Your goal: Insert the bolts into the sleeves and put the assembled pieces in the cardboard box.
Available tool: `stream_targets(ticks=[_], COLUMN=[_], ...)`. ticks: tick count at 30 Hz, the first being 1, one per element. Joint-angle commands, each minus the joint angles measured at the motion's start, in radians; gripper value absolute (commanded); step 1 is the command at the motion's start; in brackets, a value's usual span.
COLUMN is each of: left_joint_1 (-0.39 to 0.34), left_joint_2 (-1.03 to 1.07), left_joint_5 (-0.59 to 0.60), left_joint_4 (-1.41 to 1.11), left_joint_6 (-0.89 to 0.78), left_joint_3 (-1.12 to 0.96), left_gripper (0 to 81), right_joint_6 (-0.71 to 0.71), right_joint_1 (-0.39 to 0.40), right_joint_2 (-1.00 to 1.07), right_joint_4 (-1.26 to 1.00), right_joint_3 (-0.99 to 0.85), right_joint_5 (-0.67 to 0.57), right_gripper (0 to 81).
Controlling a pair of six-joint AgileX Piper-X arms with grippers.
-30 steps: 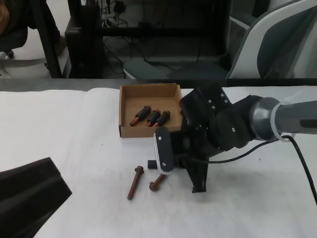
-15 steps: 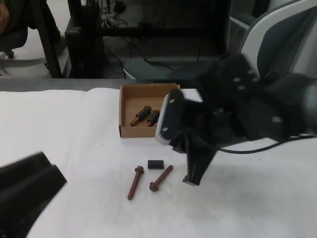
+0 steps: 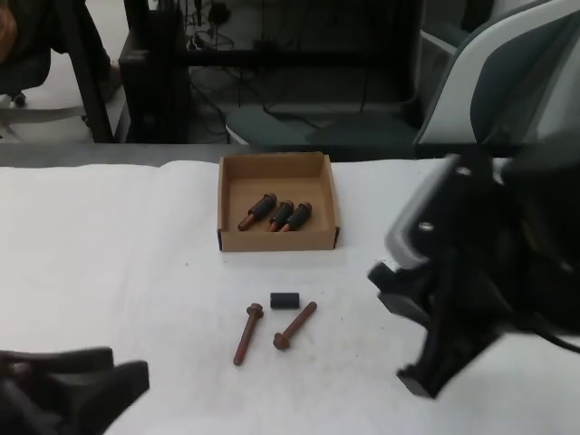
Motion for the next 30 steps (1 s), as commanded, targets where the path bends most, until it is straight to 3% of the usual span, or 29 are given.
stream_targets(ticks=[1, 13, 19, 24, 27, 30], left_joint_1=[0.002, -0.011, -0.090, -0.144, -0.144, -0.142], left_joint_2=[0.160, 0.798, 0.951, 1.037, 1.086, 1.129], left_joint_5=[-0.031, -0.066, -0.158, -0.254, -0.254, -0.253], left_joint_4=[0.015, 0.015, 0.017, 0.017, 0.017, 0.017], left_joint_6=[0.046, 0.065, 0.065, 0.065, 0.065, 0.065], left_joint_3=[-0.064, -0.401, -0.488, -0.525, -0.545, -0.573], left_gripper=[38.8, 39.6, 57.4, 52.9, 46.6, 45.4], right_joint_6=[0.086, 0.286, 0.288, 0.288, 0.288, 0.296], right_joint_1=[0.042, 0.190, 0.225, 0.228, 0.228, 0.228], right_joint_2=[-0.073, -0.197, -0.205, -0.205, -0.205, -0.205], right_joint_4=[0.034, 0.070, 0.070, 0.070, 0.070, 0.070], right_joint_3=[0.028, 0.074, 0.074, 0.074, 0.074, 0.074], right_joint_5=[0.019, 0.105, 0.122, 0.119, 0.101, 0.087], right_gripper=[0.6, 0.6, 0.6, 0.6, 0.6, 0.6])
